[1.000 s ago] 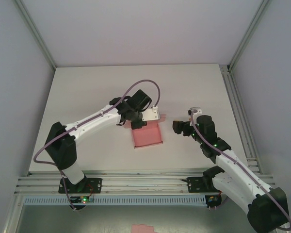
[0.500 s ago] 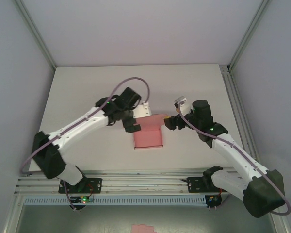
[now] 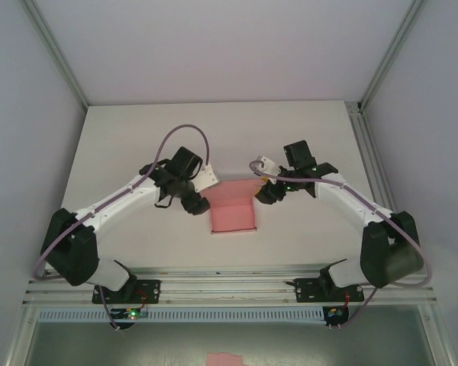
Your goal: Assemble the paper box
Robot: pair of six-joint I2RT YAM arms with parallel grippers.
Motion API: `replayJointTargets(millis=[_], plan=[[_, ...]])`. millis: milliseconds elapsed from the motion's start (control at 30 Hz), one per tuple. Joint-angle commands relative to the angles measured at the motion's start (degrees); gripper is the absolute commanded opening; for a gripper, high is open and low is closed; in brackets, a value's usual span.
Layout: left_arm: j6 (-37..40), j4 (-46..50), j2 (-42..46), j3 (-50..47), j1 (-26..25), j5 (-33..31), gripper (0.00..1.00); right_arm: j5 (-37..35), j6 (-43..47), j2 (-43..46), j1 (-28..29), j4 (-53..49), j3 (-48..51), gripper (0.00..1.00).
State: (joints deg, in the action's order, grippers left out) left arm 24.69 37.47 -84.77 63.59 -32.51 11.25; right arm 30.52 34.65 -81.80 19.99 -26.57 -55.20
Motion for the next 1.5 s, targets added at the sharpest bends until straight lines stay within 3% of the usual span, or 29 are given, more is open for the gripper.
replayJointTargets(millis=[0,33,133,300,400,467,567,700,767,867,1167,1267,1467], plan=[[0.4,-0.5,-2.0,2.9,0.2,2.0,0.57,3.0,3.7,-2.3,-0.4,-3.3,-3.7,0.42],[0.3,-0.5,-2.5,3.2,0.2,1.8,0.54,2.9,3.7,-3.1,-0.3,-3.8,-4.3,0.34],[0.1,0.0,-3.7,3.8,0.3,2.5,0.38,3.1,3.8,-4.9,0.1,-5.5,-5.7,0.24],[-1.3,0.0,-4.8,4.3,0.2,0.1,0.11,3.5,4.3,-5.4,0.7,-6.3,-5.9,0.12],[-3.6,-0.2,-5.5,5.5,0.2,-2.2,0.0,3.7,2.3,-5.1,1.5,-5.4,-5.7,0.03],[-6.0,-0.5,-6.1,6.7,0.2,-3.5,0.0,1.0,-1.4,-4.1,2.9,-3.5,-5.5,0.0],[-13.2,-3.2,-7.0,8.9,0.1,-8.1,0.0,-9.9,-12.8,-0.9,6.2,5.5,-3.5,0.0],[-29.6,-5.2,-9.7,14.2,-0.2,-17.0,0.0,-28.8,-40.5,1.2,9.0,15.9,-2.5,0.0],[-37.9,-6.9,-11.1,15.9,-0.1,-19.7,0.0,-34.7,-49.6,2.4,10.7,23.5,0.0,0.0],[-43.5,-12.8,-12.2,16.2,-0.8,-18.5,0.0,-36.4,-60.6,1.8,11.3,32.0,1.9,0.0],[-56.0,-19.9,-14.7,15.0,-1.5,-21.7,0.02,-44.9,-81.7,-4.6,13.3,42.1,3.0,0.0],[-60.8,-22.1,-14.8,13.8,-1.5,-24.4,0.03,-45.6,-81.1,-6.4,15.1,42.0,1.6,0.0],[-66.8,-28.1,-16.5,13.3,-1.4,-22.0,0.07,-43.5,-81.7,-9.3,16.1,44.5,4.4,0.0]])
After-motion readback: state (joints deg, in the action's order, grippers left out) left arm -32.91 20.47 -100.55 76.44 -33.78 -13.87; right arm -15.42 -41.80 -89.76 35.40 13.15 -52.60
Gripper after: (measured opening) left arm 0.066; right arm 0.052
